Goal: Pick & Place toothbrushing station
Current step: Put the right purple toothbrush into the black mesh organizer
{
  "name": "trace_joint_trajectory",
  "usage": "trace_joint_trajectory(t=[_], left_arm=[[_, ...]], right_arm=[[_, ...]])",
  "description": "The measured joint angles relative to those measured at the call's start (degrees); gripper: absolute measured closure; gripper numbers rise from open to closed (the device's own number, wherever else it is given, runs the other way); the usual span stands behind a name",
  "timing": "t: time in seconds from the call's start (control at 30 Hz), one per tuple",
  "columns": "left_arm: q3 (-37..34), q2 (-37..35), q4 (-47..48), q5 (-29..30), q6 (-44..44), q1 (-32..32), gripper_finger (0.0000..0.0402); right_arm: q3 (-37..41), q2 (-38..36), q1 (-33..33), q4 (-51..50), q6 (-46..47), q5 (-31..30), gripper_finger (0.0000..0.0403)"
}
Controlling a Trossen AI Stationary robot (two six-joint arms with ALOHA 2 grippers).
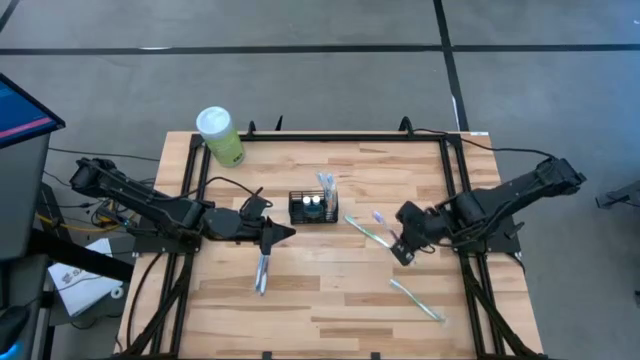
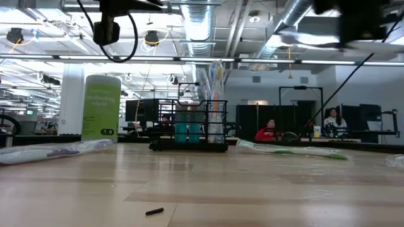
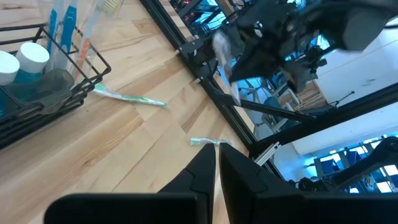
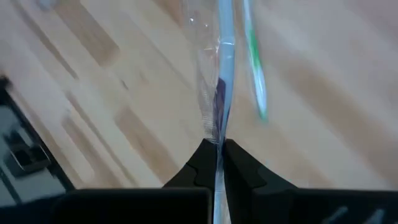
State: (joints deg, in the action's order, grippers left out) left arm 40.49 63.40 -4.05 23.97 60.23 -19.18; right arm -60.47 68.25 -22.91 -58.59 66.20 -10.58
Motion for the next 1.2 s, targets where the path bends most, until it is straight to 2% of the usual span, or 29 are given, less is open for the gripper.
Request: trace_joint_trajectory(t=[0.13,0.27,0.37,0.43,0.67,0.73,0.83,0.93,1.03,1.2], left_arm=[[0.0,0.0,-0.05,-0.02,-0.1,0.0,0.0385],[0.0,-0.01,-0.13,-0.04,-2.32,0.02,0.0385],[0.0,0.0,-0.16,-0.04,-3.19,0.32,0.0385],[0.0,-0.01,-0.17,-0.04,-4.14,0.57,0.0385],[0.0,0.0,-0.17,-0.04,-4.7,0.68,0.0385],[0.0,0.0,-0.17,-0.04,-4.7,0.68,0.0385],[0.0,0.0,-0.15,-0.09,-4.72,0.68,0.0385],[0.0,-0.02,-0.14,-0.36,-4.75,0.68,0.0385],[0.0,-0.01,-0.13,-0.43,-4.92,0.68,0.0385],[-0.1,0.59,-0.05,1.06,-4.47,0.91,0.0385]], right_arm=[[0.02,0.42,-5.49,-6.97,8.63,1.68,0.0399],[0.05,0.41,-7.28,-11.75,14.48,5.87,0.0399],[0.05,0.41,-10.44,-16.67,14.62,7.2,0.0399],[0.07,0.38,-12.08,-21.02,14.43,11.33,0.0399],[0.05,0.0,-13.28,-23.61,10.89,19.46,0.04],[0.05,0.0,-12.25,-23.5,9.32,21.81,0.0399],[0.07,0.45,-10.77,-22.96,9.05,22.21,0.0397],[-0.01,0.42,-9.22,-18.3,7.27,26.7,0.0397],[-1.23,0.07,-8.04,-15.45,9.67,19.31,0.0397],[-2.53,-0.45,-3.77,-1.56,5.17,9.12,0.04]])
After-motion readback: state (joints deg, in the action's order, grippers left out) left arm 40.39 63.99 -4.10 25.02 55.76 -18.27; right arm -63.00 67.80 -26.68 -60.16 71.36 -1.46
